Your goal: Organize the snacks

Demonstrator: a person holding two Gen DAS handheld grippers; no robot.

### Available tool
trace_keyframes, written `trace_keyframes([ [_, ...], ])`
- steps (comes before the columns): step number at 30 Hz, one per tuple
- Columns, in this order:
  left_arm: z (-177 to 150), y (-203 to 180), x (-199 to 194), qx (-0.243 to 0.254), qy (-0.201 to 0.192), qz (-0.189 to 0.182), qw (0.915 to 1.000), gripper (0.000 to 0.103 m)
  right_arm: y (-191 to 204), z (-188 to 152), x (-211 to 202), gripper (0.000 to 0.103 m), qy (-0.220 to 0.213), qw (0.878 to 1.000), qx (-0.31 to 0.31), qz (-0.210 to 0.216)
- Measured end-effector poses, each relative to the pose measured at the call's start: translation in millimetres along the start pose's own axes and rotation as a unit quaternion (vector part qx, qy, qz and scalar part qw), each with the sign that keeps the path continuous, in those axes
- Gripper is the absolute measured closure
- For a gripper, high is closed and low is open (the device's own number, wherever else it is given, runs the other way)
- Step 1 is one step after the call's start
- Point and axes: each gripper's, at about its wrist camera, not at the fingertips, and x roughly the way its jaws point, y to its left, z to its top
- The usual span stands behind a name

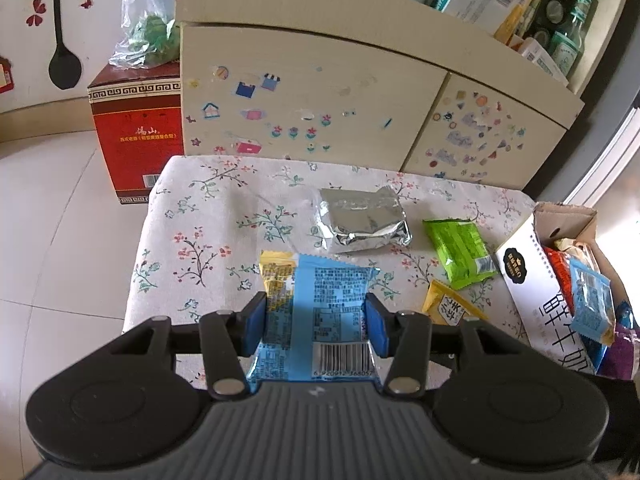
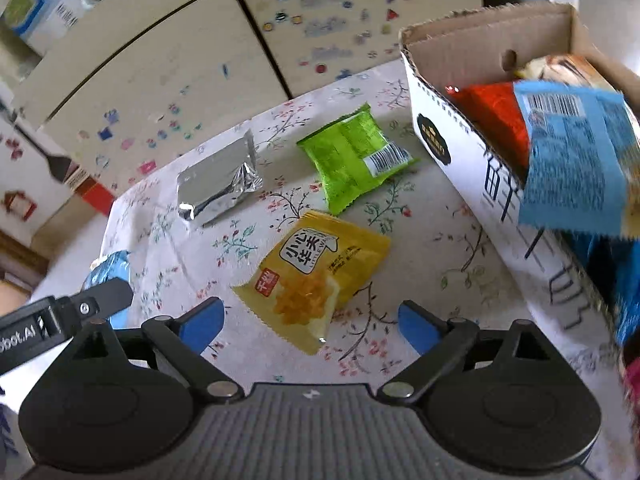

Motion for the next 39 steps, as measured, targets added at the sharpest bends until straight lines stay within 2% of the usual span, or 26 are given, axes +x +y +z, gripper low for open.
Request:
trace_keyframes([
  [2,1,1,-3,0.001,-0.005,0.002,1.0,0.054,6,-1,3,0.006,-0.012,1.0,0.002,-0.005],
  [8,5,10,-8,-0.007,-0.014,0.011,0.9998,0.054,33,-6,22,0.007,-0.049,0.996,-0.031,-0.064],
  [11,6,13,-8,-0.009,-0.014,0.015,0.9997,0.054,46,-9,32,0.017,-0.074,0.988,-0.067,-0.117],
  [14,6,14,-6,-0.014,-0.01,0.019,0.9997,0.054,46,-14,34,0.031,-0.097,0.981,-0.094,-0.137],
  [17,6,13,-6,-0.012,-0.011,0.018,0.9997,0.054,37,-12,26,0.033,-0.085,0.983,-0.113,-0.118],
  [23,9,5,-12,0.0,-0.026,0.017,0.9995,0.054,21,-2,0,0.035,-0.041,0.991,-0.108,-0.064],
  [28,8,-6,-18,0.025,-0.04,0.018,0.9987,0.054,23,-1,-48,0.035,-0.06,0.988,-0.138,-0.037],
  [31,8,-13,-20,0.04,-0.047,0.018,0.9979,0.054,16,-1,-76,0.035,-0.092,0.987,-0.134,-0.016],
  [35,8,-23,-21,0.059,-0.057,0.019,0.9965,0.053,7,3,-90,0.035,-0.122,0.986,-0.115,-0.005],
  [39,9,-35,-21,0.073,-0.065,0.014,0.9951,0.053,-1,6,-96,0.034,-0.136,0.984,-0.118,-0.015],
])
